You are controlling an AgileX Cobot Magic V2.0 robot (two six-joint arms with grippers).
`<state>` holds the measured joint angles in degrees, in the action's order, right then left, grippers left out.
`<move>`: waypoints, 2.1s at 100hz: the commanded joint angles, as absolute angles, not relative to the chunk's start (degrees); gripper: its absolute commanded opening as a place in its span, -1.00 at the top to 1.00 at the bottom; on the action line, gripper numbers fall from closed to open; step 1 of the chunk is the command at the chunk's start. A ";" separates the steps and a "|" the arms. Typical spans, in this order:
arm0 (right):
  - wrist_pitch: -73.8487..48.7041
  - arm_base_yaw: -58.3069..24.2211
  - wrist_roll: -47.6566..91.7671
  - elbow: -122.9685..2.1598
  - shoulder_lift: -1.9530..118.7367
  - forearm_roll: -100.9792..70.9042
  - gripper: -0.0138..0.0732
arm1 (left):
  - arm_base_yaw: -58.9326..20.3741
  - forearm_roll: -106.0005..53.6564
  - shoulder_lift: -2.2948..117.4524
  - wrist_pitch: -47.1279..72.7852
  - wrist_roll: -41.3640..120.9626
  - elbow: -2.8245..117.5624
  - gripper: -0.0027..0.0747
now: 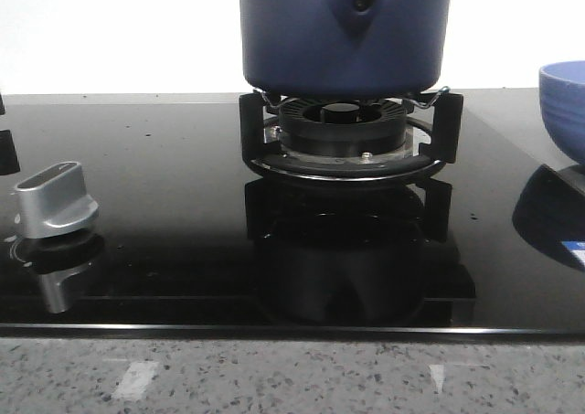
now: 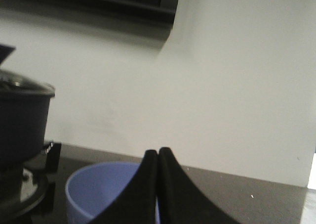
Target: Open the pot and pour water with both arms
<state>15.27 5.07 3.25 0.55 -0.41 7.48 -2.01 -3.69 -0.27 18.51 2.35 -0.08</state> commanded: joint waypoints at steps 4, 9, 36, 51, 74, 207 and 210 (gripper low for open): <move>23.23 5.43 -3.14 2.08 -1.60 2.28 0.84 | -2.00 -4.51 -1.82 13.55 1.86 -1.87 0.98; 22.83 5.43 -7.27 2.08 -1.60 -1.44 0.84 | -2.00 -4.51 -1.82 12.44 1.86 -1.87 0.98; 22.16 5.43 -12.25 2.08 -1.60 -5.38 0.84 | -2.00 -4.69 -1.82 5.66 1.86 -1.87 0.98; 20.40 5.43 -12.25 2.08 -1.60 -6.03 0.84 | -2.00 -23.98 -1.82 3.75 0.92 -1.87 0.98; 12.34 5.43 -12.25 1.33 -1.60 -7.28 0.84 | -1.91 -45.78 -1.82 3.14 0.92 -1.87 0.98; -28.38 3.98 3.33 -30.62 12.50 -14.57 -0.18 | -13.72 -68.50 30.03 23.92 74.19 32.56 -0.04; -28.38 3.73 3.33 -30.62 12.50 -14.81 -0.18 | -14.41 -68.93 31.16 23.92 75.15 33.16 -0.04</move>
<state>-32.52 4.23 2.70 -28.71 11.27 -13.89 -12.07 -64.67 27.52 25.69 70.27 29.66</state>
